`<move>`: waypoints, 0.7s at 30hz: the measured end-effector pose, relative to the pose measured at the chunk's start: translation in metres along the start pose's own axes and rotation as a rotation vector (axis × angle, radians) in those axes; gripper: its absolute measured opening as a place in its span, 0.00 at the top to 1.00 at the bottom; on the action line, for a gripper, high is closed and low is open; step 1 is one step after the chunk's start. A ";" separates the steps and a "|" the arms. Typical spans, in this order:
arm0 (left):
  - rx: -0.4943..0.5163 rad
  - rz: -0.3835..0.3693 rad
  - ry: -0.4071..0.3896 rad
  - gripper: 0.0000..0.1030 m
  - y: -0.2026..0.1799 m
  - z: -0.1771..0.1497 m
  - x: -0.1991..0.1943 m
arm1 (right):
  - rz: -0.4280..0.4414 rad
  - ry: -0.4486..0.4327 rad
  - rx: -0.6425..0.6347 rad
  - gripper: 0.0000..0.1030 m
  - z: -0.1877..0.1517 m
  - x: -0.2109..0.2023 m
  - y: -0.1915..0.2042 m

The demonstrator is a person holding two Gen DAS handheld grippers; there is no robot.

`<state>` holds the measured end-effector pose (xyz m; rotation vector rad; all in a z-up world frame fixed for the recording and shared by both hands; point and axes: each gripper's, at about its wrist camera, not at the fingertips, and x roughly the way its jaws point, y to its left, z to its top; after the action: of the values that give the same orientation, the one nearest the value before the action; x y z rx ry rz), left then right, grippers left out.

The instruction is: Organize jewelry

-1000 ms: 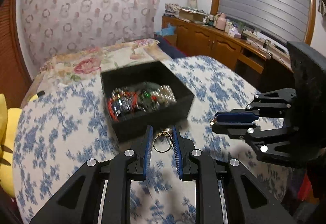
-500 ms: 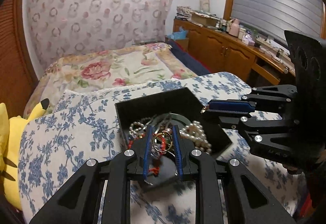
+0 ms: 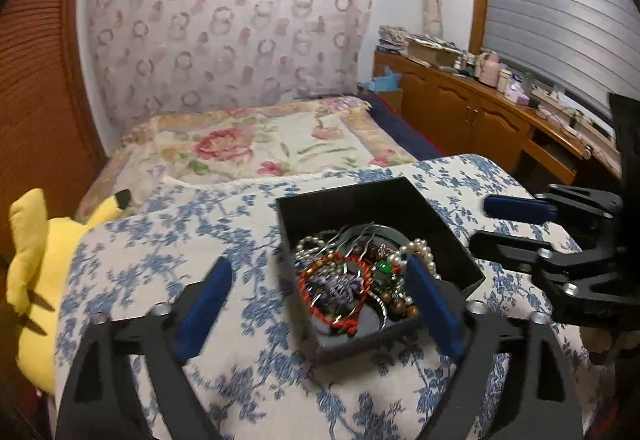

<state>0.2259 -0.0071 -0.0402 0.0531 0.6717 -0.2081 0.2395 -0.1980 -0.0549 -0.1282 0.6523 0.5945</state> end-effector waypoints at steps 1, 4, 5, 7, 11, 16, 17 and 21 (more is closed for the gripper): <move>-0.004 0.011 -0.007 0.10 0.000 -0.003 -0.005 | -0.019 -0.010 0.008 0.43 -0.004 -0.006 0.002; -0.022 0.030 -0.027 0.07 0.000 -0.012 -0.025 | -0.050 -0.044 0.042 0.24 -0.014 -0.027 0.005; -0.026 0.034 -0.034 0.07 0.000 -0.015 -0.031 | -0.059 -0.059 0.051 0.16 -0.017 -0.035 0.007; -0.034 0.047 -0.048 0.07 -0.002 -0.020 -0.046 | -0.094 -0.097 0.068 0.07 -0.023 -0.054 0.011; -0.050 0.081 -0.083 0.07 -0.007 -0.033 -0.080 | -0.157 -0.153 0.098 0.02 -0.038 -0.090 0.024; -0.060 0.116 -0.127 0.07 -0.014 -0.045 -0.114 | -0.216 -0.193 0.134 0.02 -0.055 -0.122 0.036; -0.065 0.122 -0.134 0.07 -0.015 -0.047 -0.122 | -0.229 -0.202 0.139 0.02 -0.060 -0.128 0.039; -0.083 0.120 -0.150 0.07 -0.019 -0.054 -0.139 | -0.234 -0.227 0.162 0.02 -0.067 -0.142 0.042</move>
<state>0.0827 0.0049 0.0042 -0.0020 0.5247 -0.0675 0.0899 -0.2506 -0.0197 0.0150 0.4550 0.3229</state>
